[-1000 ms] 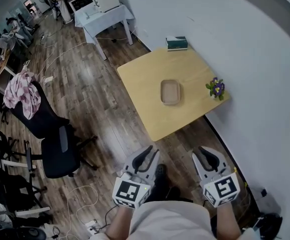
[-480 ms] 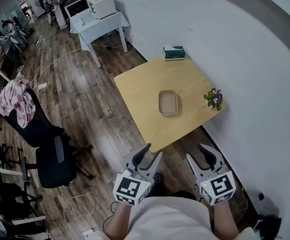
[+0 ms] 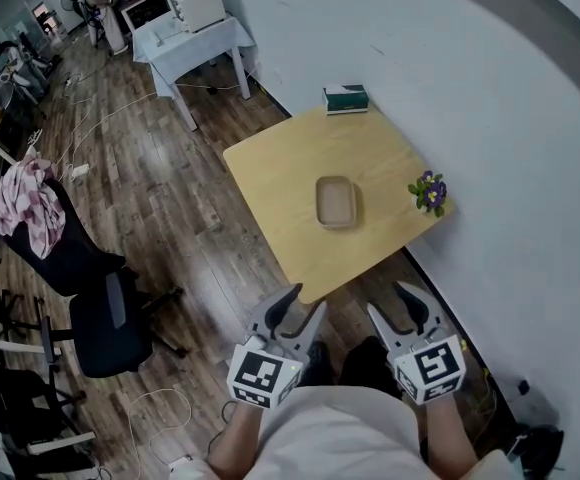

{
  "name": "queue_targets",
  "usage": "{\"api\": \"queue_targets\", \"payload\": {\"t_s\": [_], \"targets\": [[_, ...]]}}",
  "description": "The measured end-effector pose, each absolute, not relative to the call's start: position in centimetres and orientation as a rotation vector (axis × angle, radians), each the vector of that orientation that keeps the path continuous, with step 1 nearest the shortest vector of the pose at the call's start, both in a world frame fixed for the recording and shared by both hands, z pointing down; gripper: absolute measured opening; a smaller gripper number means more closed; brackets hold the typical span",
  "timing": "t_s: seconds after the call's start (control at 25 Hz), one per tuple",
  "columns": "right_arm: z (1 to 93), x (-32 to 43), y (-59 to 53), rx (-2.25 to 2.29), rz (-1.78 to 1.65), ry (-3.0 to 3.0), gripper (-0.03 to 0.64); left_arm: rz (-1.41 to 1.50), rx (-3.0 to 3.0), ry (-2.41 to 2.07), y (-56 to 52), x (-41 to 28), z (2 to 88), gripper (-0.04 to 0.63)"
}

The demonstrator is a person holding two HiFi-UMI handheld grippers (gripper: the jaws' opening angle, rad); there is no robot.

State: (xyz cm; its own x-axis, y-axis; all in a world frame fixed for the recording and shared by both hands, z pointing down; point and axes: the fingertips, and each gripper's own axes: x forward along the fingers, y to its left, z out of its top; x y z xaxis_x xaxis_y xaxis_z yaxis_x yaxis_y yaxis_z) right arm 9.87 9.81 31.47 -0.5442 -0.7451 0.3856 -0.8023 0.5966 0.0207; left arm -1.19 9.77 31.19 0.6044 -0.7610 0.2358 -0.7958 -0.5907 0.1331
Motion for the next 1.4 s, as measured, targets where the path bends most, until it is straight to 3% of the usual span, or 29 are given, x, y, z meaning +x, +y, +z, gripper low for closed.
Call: {"api": "queue_targets", "payload": {"t_s": [1.4], "targets": [[44.9, 6.4, -6.8, 0.518, -0.16, -2.263, 0.23, 0.289, 2.217, -1.631, 1.0, -0.9, 35.0, 0.164]]}}
